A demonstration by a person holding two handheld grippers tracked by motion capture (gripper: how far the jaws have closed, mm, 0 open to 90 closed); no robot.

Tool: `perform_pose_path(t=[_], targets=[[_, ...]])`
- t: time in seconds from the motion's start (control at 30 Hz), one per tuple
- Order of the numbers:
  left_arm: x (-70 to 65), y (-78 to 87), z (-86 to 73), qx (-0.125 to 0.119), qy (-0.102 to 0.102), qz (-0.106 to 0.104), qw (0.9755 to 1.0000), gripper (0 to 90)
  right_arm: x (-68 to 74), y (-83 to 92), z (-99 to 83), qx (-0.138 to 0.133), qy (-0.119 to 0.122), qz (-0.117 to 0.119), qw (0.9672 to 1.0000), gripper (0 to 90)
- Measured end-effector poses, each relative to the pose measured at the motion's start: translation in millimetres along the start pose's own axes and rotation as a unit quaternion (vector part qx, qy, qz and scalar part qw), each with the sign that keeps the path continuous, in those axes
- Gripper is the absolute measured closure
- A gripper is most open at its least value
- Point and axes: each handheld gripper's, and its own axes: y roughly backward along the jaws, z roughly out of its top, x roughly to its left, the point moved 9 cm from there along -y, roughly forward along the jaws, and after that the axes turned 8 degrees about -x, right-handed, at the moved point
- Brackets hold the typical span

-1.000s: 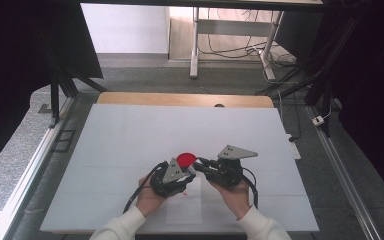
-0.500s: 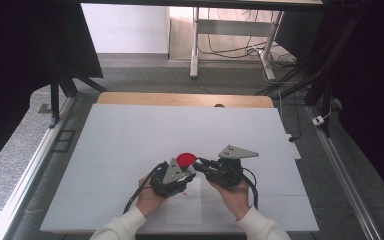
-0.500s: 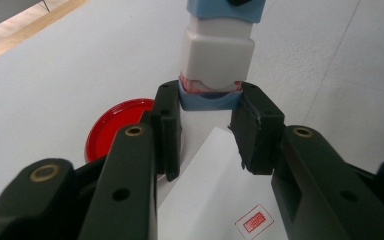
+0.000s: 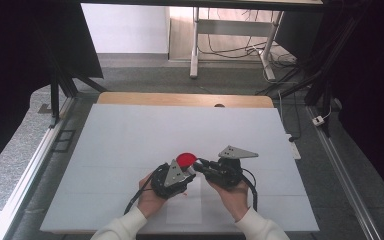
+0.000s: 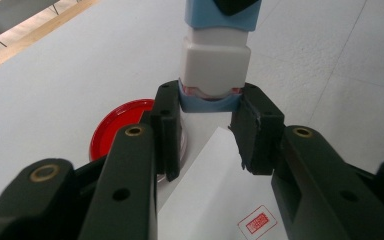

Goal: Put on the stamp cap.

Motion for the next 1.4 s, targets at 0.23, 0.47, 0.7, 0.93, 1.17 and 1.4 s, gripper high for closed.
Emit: perform_pose_path(t=[0.23, 0.47, 0.7, 0.93, 1.17, 1.4], targets=[[-0.4, 1.4, 1.5, -0.006, -0.018, 0.01, 0.9998, 64.7, -0.4, 0.9, 1.3, -0.002, -0.008, 0.008, 0.9999, 74.7], [-0.9, 1.3, 1.2, -0.004, -0.021, 0.011, 0.9997, 65.0, -0.3, 0.7, 0.8, 0.0, -0.009, 0.01, 0.9999, 74.8], [-1.6, 1.2, 1.2, -0.004, -0.022, 0.01, 0.9997, 65.1, -0.3, 0.2, -0.4, 0.001, -0.011, 0.01, 0.9999, 75.0], [-1.0, 0.1, -1.2, 0.003, -0.019, 0.011, 0.9998, 65.2, -1.1, -2.4, -5.4, 0.008, -0.011, 0.007, 0.9999, 75.2], [-0.7, -0.1, -0.5, -0.001, -0.015, 0.013, 0.9998, 65.2, -1.9, -3.5, -7.1, 0.009, -0.016, 0.008, 0.9998, 75.2], [-0.8, -0.5, -1.9, 0.0, -0.013, 0.011, 0.9998, 65.2, -1.9, -4.8, -9.6, 0.013, -0.018, 0.007, 0.9997, 75.2]])
